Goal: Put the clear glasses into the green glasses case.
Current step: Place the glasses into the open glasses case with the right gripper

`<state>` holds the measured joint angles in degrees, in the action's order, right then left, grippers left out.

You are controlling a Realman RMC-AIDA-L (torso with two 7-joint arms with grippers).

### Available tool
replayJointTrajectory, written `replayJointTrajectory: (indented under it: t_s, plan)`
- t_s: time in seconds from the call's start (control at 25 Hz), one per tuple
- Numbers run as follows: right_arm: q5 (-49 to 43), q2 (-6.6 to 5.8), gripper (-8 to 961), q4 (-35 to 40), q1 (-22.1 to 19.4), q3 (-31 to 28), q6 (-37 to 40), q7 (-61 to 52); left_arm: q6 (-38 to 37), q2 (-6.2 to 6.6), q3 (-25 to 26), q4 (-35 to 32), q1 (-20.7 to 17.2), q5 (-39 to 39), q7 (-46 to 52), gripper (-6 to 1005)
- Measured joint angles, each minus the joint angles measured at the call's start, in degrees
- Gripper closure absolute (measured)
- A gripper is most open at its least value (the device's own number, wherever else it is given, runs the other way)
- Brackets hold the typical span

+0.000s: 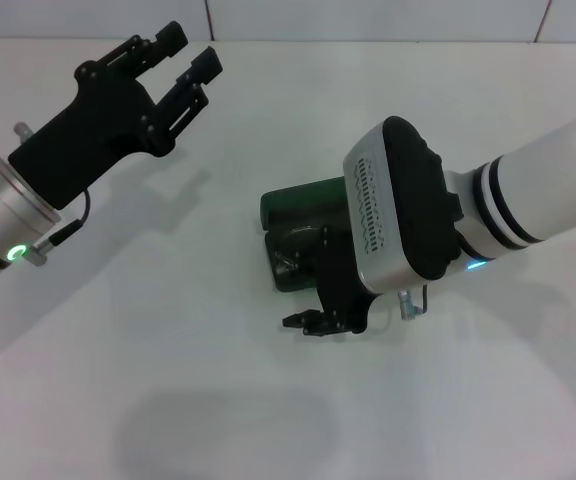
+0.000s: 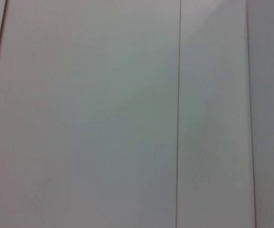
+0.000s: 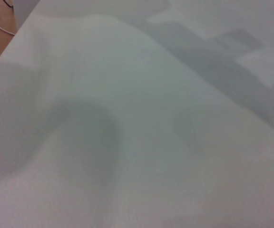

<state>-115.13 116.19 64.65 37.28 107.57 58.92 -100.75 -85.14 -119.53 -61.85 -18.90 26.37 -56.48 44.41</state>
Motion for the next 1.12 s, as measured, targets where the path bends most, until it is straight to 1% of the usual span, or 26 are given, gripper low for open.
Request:
replayJointTrajectory:
  t_s: [0.32, 0.52, 0.68, 0.8, 0.96, 1.12]
  plan:
    - [-0.47, -0.24, 514, -0.06, -0.62, -1.01, -0.83, -0.23, -0.03, 0.0, -0.11, 0.01, 0.0, -0.09, 0.14, 510]
    - [-0.7, -0.27, 515, 1.2, -1.97, -1.35, -1.74, -0.11, -0.09, 0.0, -0.12, 0.04, 0.0, -0.04, 0.17, 510]
    - [-0.24, -0.41, 515, 3.28, -2.97, -3.05, 1.38, 0.5, -0.24, 0.0, 0.09, 0.0, 0.0, 0.28, 0.74, 510]
    - [2.94, -0.39, 514, 6.28, -5.47, -7.95, 8.53, 3.68, -0.23, -0.03, 0.13, 0.04, 0.0, 1.27, 0.84, 509]
    - [8.47, -0.44, 513, 8.04, -8.47, -16.99, 17.87, 8.1, -0.12, -0.19, 0.2, 0.41, -0.51, 3.11, 0.75, 509]
    - [8.81, -0.46, 513, 7.55, -11.59, -24.78, 19.57, 8.41, -0.13, -0.26, 0.22, 0.45, -1.05, 4.15, 0.64, 509]
